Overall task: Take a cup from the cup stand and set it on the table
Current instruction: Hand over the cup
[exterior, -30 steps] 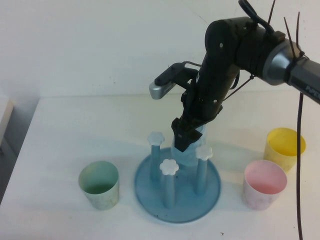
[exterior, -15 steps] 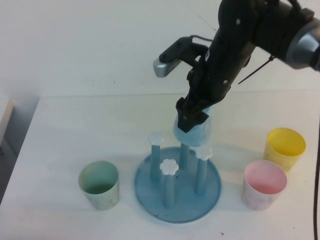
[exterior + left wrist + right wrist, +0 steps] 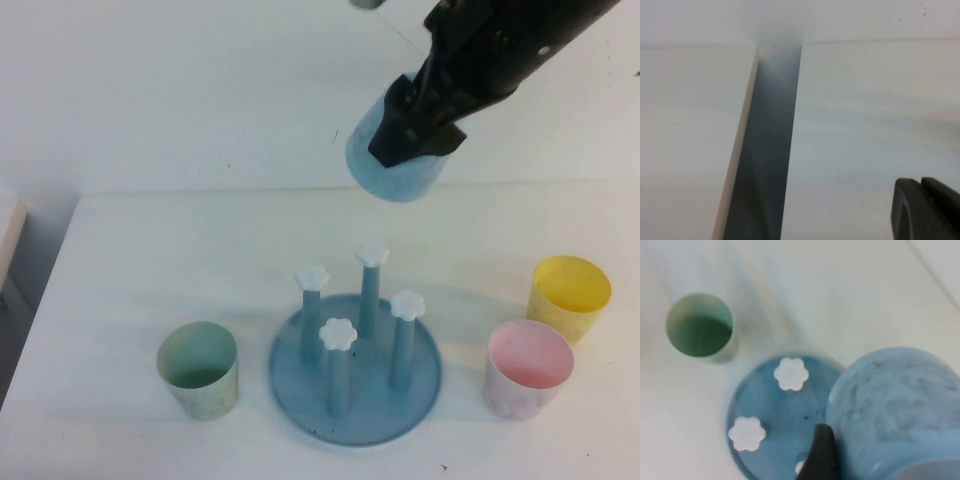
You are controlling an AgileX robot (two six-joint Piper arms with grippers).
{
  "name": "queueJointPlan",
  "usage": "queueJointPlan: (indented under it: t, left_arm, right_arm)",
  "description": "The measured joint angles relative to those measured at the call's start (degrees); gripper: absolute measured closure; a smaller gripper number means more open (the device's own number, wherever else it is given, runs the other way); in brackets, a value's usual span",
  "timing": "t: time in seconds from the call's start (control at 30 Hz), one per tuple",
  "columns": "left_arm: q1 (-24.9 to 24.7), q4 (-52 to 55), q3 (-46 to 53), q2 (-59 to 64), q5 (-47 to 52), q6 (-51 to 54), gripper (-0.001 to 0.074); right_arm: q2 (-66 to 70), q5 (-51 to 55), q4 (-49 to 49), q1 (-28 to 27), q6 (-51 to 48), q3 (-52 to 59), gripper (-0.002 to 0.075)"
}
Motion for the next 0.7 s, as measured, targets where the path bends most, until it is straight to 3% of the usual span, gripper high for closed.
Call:
queueJointPlan:
  t: [0.2, 0.43, 0.7]
  left_arm:
    - [0.0, 0.0, 0.0, 0.0, 0.0, 0.0, 0.0737]
    - [0.0, 0.0, 0.0, 0.0, 0.0, 0.0, 0.0738]
    - [0.0, 0.0, 0.0, 0.0, 0.0, 0.0, 0.0738]
  right_arm:
    - [-11.8, 0.0, 7.2, -1.1, -0.8, 8.2, 0.0120]
    - [-28.6, -0.8, 17.3, -9.2, -6.2, 36.5, 0.0120]
    - [-38.5, -7.8, 48.5, -23.6, -23.0, 68.9, 0.0120]
